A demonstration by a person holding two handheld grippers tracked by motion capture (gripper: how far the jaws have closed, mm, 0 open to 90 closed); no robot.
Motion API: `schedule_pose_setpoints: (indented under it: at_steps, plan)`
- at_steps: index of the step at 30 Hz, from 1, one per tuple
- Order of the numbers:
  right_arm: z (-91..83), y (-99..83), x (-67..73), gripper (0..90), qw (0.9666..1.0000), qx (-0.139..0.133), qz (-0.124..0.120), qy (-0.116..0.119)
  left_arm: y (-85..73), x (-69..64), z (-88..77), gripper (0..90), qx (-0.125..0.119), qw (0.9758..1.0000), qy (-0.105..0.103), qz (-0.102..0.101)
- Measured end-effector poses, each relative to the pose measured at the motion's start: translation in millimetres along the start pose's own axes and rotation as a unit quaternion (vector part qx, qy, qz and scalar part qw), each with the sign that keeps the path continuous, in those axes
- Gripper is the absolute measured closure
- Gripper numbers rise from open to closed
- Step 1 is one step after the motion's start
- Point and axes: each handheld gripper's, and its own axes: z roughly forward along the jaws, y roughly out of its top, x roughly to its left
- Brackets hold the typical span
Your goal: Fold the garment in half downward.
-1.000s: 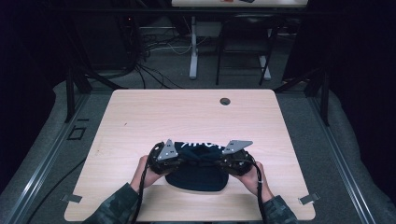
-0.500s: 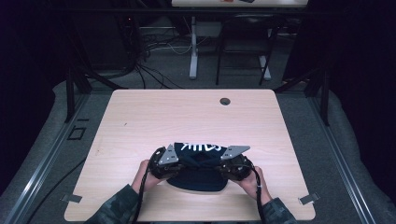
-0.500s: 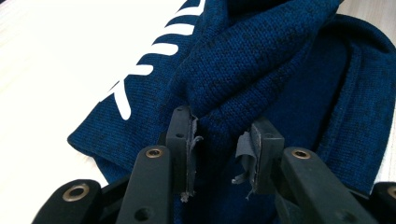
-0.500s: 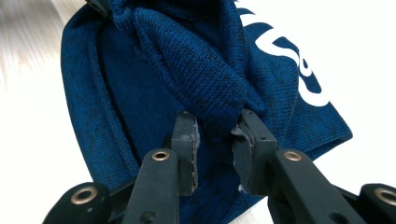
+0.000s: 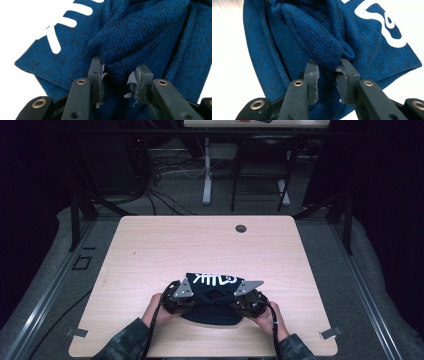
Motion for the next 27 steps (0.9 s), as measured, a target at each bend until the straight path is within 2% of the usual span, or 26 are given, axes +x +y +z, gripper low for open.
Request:
schedule_pose_setpoints:
  at_steps: [4, 7, 11, 13, 17, 23, 27]
  plan:
    - [1.8, -2.2, 1.2, 71.4, 1.0000, 0.002, 0.002, -0.001, -0.9, -1.6, 2.7, 65.6, 0.002, 1.0000, 0.000, -0.007]
    - [3.5, -3.3, 4.1, 71.5, 0.9999, 0.008, -0.009, -0.008, 2.0, -2.7, 1.3, 64.4, 0.010, 0.9998, 0.000, -0.016]
    - [4.6, -3.0, 4.8, 71.9, 0.9997, 0.012, -0.017, -0.012, 5.9, -1.0, -3.5, 52.8, 0.011, 0.9992, -0.014, -0.036]
    - [4.8, -3.3, 4.4, 72.0, 0.9997, 0.013, -0.016, -0.010, 7.6, 0.7, -7.6, 46.5, 0.010, 0.9982, -0.024, -0.054]
    - [4.8, -3.5, 4.8, 71.9, 0.9996, 0.017, -0.019, -0.013, 13.3, 3.4, -24.6, 40.4, -0.016, 0.9968, -0.038, -0.068]
    - [5.6, -4.7, 8.8, 71.3, 0.9993, 0.020, -0.021, -0.023, 22.0, 9.0, -47.6, 38.6, -0.072, 0.9937, -0.025, -0.082]
    - [6.1, -5.7, 10.3, 70.8, 0.9993, 0.019, -0.021, -0.026, 24.5, 18.1, -49.8, 38.4, -0.087, 0.9911, 0.017, -0.099]
